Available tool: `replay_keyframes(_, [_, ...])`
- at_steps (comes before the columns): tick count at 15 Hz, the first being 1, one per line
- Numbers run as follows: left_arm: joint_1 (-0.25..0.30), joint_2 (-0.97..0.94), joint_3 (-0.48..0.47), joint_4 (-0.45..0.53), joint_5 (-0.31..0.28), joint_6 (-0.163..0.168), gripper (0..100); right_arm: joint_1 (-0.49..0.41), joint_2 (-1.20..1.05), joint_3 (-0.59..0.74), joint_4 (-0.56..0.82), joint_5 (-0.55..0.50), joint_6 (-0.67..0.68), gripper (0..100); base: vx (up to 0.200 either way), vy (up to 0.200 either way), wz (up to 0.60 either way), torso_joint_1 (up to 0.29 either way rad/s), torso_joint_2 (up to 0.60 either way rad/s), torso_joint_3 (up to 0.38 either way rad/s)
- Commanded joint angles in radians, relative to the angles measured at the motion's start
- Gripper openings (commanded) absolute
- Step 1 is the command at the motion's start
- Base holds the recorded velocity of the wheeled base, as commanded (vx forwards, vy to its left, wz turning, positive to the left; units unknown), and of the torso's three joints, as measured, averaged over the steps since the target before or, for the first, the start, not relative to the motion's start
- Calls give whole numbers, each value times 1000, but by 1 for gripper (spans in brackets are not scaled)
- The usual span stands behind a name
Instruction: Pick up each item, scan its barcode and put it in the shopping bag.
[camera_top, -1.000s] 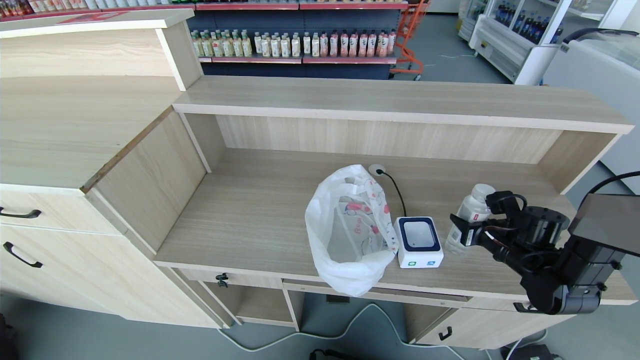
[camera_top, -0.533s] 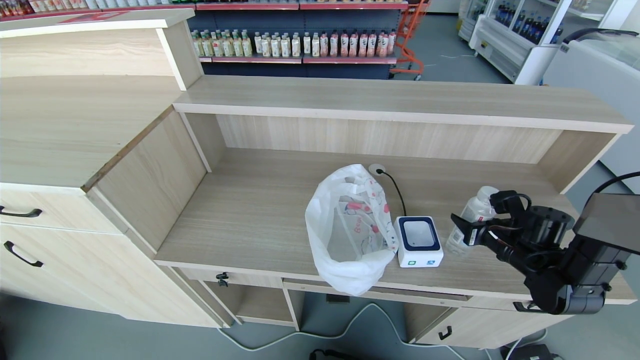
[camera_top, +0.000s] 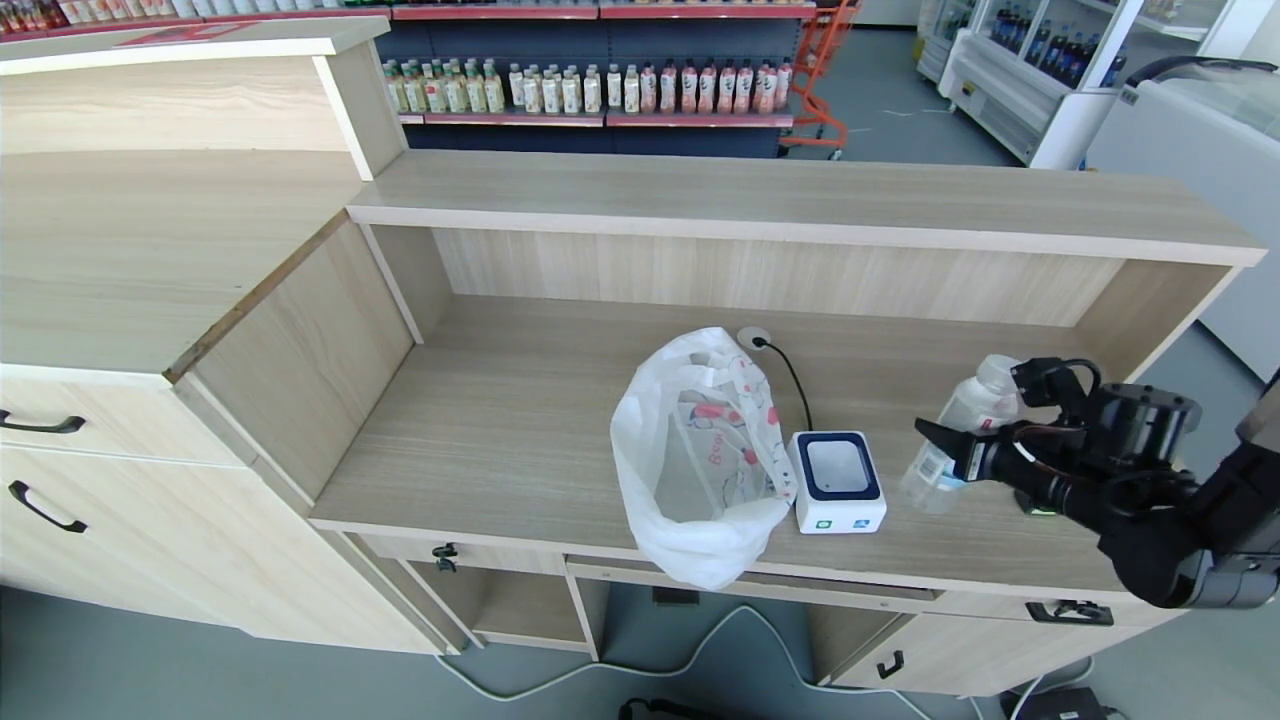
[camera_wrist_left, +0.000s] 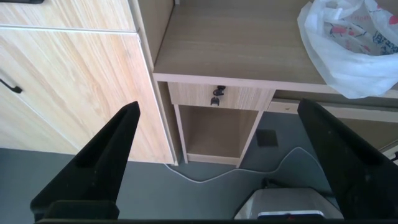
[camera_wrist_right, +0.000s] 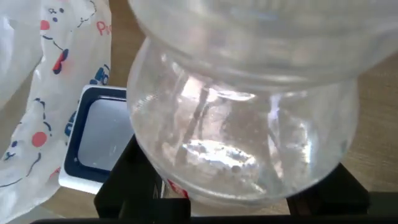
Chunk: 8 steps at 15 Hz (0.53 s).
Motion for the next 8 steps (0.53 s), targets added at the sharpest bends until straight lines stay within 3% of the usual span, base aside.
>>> replay_keyframes(1, [0,0,0,0,0,1,100,-63,-269,-15,205,177,63,0,0,0,0,0,0,0])
replay_keyframes(2, [0,0,0,0,-1,1,100,-69,-300,-20,237,217,73,0,0,0,0,0,0,0])
replay_keyframes(4, [0,0,0,0,0,-1,100,-83,-481,-60,414,467,172,0,0,0,0,0,0,0])
replay_keyframes(6, [0,0,0,0,0,1,100,-77,-553,-101,486,582,238,0,0,0,0,0,0,0])
replay_keyframes(8, [0,0,0,0,-1,1,100,-52,-672,-115,501,788,406,0,0,0,0,0,0,0])
